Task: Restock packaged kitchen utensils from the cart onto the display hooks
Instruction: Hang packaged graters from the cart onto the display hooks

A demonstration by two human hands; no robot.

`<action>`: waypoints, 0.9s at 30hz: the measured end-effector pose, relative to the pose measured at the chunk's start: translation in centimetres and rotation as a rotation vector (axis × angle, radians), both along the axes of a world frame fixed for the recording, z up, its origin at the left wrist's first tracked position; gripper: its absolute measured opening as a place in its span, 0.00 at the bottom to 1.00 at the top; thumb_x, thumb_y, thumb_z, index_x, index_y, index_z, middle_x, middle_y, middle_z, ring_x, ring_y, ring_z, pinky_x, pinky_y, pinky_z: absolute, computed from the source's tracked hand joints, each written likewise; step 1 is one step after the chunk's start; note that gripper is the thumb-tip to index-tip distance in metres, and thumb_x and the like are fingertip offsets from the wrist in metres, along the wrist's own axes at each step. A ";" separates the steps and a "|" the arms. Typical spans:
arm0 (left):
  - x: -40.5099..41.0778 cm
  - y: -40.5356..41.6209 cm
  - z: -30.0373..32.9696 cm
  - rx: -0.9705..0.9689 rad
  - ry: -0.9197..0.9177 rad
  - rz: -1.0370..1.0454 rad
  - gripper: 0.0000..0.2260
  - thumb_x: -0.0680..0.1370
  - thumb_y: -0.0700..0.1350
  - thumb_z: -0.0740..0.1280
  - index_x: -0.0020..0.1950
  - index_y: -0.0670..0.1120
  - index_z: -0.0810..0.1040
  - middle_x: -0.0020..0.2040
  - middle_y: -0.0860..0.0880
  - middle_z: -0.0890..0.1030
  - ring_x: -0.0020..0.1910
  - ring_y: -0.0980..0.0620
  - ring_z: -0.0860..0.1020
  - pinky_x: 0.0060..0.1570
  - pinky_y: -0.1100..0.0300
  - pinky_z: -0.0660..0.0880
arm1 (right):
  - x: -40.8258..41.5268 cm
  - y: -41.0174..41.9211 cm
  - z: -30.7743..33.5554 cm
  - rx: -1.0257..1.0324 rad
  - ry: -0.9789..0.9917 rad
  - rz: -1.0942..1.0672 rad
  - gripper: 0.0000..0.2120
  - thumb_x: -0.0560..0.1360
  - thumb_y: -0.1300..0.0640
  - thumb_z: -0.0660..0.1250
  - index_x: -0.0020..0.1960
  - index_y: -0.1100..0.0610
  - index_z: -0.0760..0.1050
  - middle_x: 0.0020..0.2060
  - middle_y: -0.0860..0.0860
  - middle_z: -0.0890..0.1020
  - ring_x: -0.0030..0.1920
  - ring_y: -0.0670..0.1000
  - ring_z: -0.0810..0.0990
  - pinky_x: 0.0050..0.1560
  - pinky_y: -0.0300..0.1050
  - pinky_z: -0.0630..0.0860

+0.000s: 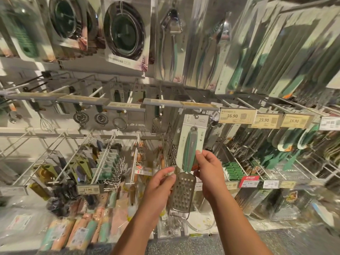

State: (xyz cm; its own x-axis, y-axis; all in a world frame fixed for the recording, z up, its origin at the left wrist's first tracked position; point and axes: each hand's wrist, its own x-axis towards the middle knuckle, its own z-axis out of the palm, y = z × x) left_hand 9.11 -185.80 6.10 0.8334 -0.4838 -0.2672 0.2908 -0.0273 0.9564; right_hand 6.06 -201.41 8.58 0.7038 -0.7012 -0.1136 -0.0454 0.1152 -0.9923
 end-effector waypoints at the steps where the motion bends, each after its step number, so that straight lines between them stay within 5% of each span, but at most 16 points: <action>1: 0.1 0.0 0.0 -0.007 0.001 0.000 0.09 0.83 0.50 0.67 0.60 0.64 0.80 0.61 0.58 0.81 0.61 0.57 0.79 0.57 0.59 0.77 | 0.2 -0.1 0.2 0.002 0.010 -0.011 0.10 0.84 0.55 0.64 0.47 0.59 0.78 0.33 0.52 0.79 0.31 0.47 0.73 0.33 0.40 0.70; 12: 1.6 1.2 0.8 -0.002 0.006 0.062 0.10 0.82 0.50 0.70 0.61 0.62 0.80 0.63 0.56 0.82 0.62 0.56 0.80 0.58 0.59 0.77 | 3.8 -0.9 2.0 -0.041 0.134 -0.137 0.07 0.81 0.59 0.66 0.47 0.61 0.76 0.38 0.60 0.79 0.35 0.53 0.72 0.32 0.41 0.71; 15: 2.1 1.7 0.7 -0.007 0.015 0.091 0.09 0.81 0.49 0.70 0.60 0.60 0.81 0.62 0.55 0.83 0.62 0.56 0.80 0.59 0.57 0.77 | 3.8 -1.2 0.8 0.002 0.188 -0.099 0.18 0.81 0.55 0.70 0.67 0.61 0.75 0.59 0.57 0.81 0.52 0.52 0.77 0.52 0.44 0.74; 17: 2.4 2.0 0.7 -0.012 0.027 0.091 0.09 0.81 0.48 0.71 0.60 0.59 0.82 0.61 0.54 0.83 0.61 0.55 0.81 0.57 0.57 0.77 | 3.3 -1.2 -0.6 0.008 0.248 -0.072 0.25 0.79 0.51 0.72 0.73 0.58 0.71 0.64 0.54 0.77 0.61 0.54 0.75 0.63 0.51 0.71; 21: 3.3 1.8 0.9 -0.004 0.045 0.069 0.09 0.81 0.47 0.71 0.60 0.57 0.82 0.57 0.53 0.85 0.57 0.54 0.83 0.55 0.56 0.78 | 1.8 -0.3 -2.4 0.089 0.304 -0.039 0.10 0.80 0.53 0.71 0.57 0.57 0.77 0.53 0.56 0.82 0.52 0.56 0.80 0.52 0.51 0.74; 27: 3.3 -0.5 0.6 0.051 0.061 -0.106 0.08 0.82 0.45 0.69 0.58 0.56 0.82 0.53 0.52 0.86 0.54 0.51 0.84 0.54 0.55 0.79 | -2.3 1.0 -3.4 0.173 0.252 -0.179 0.07 0.81 0.58 0.69 0.56 0.61 0.79 0.49 0.55 0.83 0.45 0.52 0.80 0.45 0.47 0.75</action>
State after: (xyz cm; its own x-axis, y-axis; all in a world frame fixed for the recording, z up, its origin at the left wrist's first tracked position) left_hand 12.42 -186.30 6.68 0.7598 -0.5525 -0.3426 0.3416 -0.1089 0.9335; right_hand 3.80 -200.38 5.20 0.5062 -0.7662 -0.3959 -0.2503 0.3088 -0.9176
